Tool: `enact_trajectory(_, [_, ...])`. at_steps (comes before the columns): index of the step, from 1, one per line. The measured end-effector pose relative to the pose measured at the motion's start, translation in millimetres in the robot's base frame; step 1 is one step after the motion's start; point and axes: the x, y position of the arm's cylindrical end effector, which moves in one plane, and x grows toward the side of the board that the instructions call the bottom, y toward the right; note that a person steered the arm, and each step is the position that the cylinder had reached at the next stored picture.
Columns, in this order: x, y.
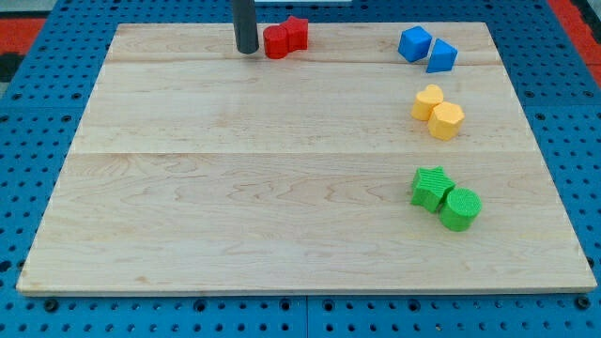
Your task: Move your hand to the top left of the green star
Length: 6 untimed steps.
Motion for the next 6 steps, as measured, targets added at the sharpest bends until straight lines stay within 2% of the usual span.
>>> enact_trajectory(1, [13, 2])
enact_trajectory(3, [65, 84])
enact_trajectory(6, [209, 196])
